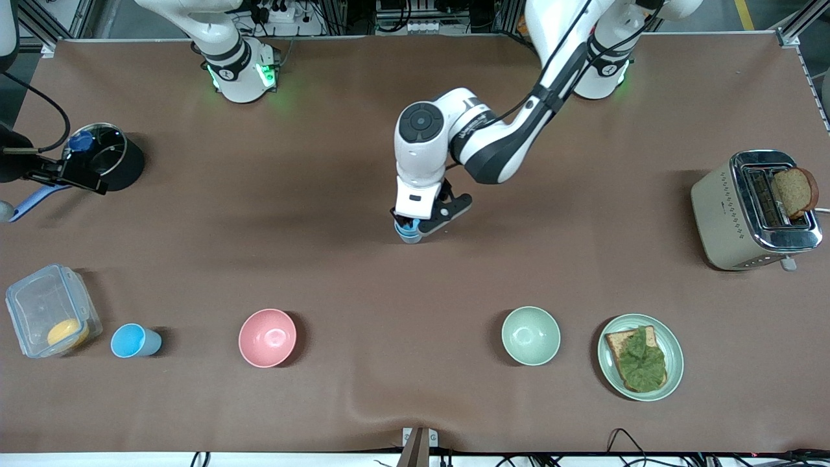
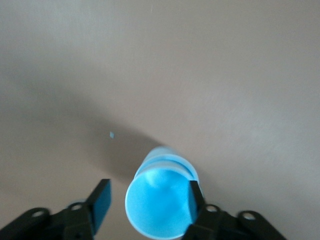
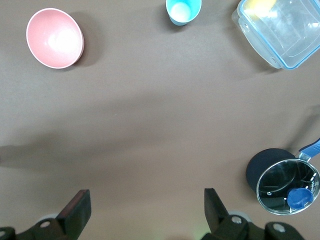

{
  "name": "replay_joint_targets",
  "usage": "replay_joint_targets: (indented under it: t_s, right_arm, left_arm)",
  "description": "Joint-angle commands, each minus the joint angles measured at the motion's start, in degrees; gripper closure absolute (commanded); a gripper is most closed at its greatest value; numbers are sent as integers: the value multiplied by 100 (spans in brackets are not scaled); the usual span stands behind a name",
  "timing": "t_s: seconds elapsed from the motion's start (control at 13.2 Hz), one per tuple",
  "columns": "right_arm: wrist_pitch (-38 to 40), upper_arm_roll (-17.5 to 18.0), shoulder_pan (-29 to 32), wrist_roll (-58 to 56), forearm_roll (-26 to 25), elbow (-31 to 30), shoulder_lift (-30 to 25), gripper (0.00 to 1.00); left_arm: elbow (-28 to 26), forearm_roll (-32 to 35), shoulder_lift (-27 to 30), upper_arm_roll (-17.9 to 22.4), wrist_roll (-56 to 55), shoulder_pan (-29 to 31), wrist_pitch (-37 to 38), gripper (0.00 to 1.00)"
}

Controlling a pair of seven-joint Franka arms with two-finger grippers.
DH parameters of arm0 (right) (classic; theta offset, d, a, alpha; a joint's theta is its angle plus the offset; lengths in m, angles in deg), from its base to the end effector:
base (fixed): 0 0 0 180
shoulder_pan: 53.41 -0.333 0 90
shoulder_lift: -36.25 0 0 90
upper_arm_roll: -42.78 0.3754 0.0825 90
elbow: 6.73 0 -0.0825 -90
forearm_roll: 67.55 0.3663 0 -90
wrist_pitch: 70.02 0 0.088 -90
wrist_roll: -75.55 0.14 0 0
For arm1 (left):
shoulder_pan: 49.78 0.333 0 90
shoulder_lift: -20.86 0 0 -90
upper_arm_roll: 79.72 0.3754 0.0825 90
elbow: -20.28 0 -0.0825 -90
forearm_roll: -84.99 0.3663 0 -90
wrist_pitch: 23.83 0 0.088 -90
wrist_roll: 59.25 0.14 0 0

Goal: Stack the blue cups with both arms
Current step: 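Open the left gripper and lift it off the stacked cups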

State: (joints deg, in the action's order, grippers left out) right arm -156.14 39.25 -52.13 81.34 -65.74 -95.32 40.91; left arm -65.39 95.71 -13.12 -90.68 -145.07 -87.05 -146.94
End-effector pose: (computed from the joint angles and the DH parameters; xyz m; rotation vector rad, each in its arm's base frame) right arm 0.5516 -0.0403 0.6123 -3.0967 0.2872 0.1939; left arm 0.5177 -0.5206 0.3600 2.9577 0.9071 0.1223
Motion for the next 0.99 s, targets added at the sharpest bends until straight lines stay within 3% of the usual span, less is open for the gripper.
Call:
replay_joint_targets:
  t_s: [0.0,0.46,0.68,0.91]
  right_arm:
    - [-115,98,74,-26,-119,-202,-158,0]
    - [-115,98,65,-17,-119,-184,-123,0]
    - [-89,107,57,-8,-119,-141,-114,0]
    - [-71,125,57,-8,-110,-132,-114,0]
  left_arm:
    - [-72,727,530,112,-14,210,32,0]
    - [-72,704,1295,94,1480,931,603,0]
    - [-55,449,1770,85,1760,1388,1288,0]
    - [-46,-67,2113,76,3109,2169,1508,0]
